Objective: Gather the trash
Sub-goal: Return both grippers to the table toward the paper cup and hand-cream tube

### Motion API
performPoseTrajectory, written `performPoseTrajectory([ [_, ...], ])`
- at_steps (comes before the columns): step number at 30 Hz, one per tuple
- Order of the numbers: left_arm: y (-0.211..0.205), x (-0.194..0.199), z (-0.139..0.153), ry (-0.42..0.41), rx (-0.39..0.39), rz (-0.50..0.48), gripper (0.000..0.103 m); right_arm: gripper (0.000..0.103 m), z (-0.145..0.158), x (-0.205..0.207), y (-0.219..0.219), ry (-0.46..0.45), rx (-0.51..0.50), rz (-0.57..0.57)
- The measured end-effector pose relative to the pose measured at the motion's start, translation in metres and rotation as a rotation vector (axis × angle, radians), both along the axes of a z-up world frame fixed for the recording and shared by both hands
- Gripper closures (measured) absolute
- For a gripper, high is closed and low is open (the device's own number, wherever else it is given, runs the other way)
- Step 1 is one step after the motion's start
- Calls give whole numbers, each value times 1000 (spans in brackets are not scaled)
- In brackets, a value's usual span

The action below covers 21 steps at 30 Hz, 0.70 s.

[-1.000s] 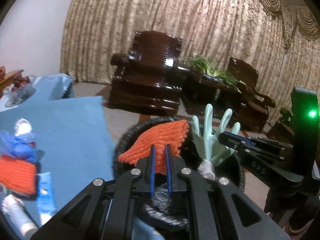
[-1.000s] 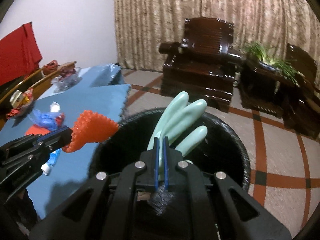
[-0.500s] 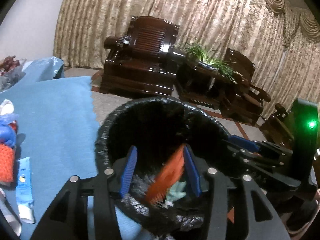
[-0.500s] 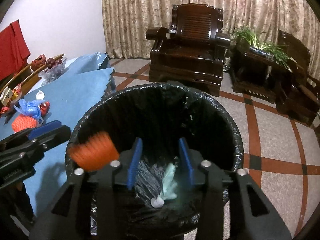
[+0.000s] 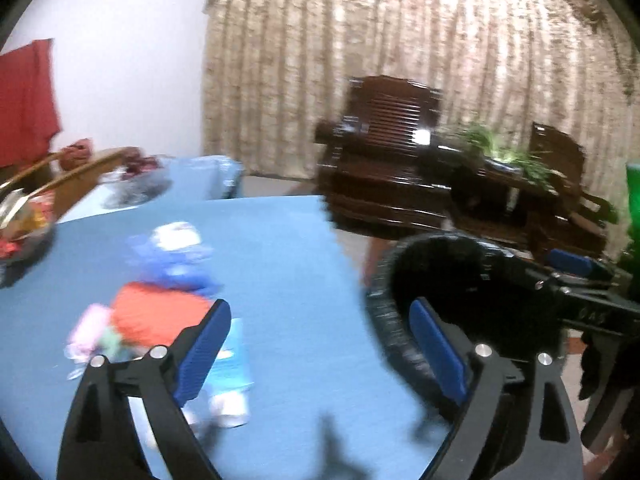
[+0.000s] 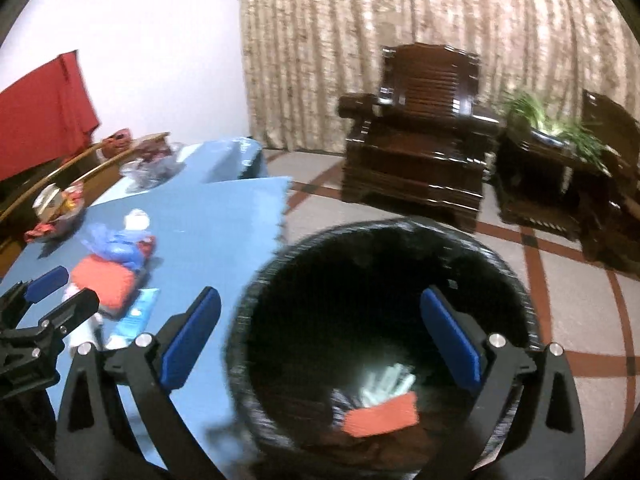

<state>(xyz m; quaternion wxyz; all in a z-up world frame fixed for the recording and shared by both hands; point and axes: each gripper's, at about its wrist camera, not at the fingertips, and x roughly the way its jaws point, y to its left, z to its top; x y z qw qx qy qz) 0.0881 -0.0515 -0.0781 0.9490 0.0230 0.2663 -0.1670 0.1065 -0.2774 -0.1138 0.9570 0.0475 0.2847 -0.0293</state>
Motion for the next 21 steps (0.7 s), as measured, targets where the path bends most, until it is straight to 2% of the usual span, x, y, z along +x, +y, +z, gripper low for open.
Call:
performPoseTrajectory([
  [9, 85, -14, -17, 28, 34, 222, 15, 6, 2, 18, 82, -8, 11, 182],
  [13, 110, -18, -29, 42, 48, 275, 17, 6, -6, 25, 116, 4, 6, 245],
  [19, 144, -18, -45, 67, 45, 345, 21, 7, -30, 36, 155, 38, -1, 280],
  [21, 150, -19, -49, 71, 41, 355, 22, 13, -41, 40, 169, 55, -2, 285],
])
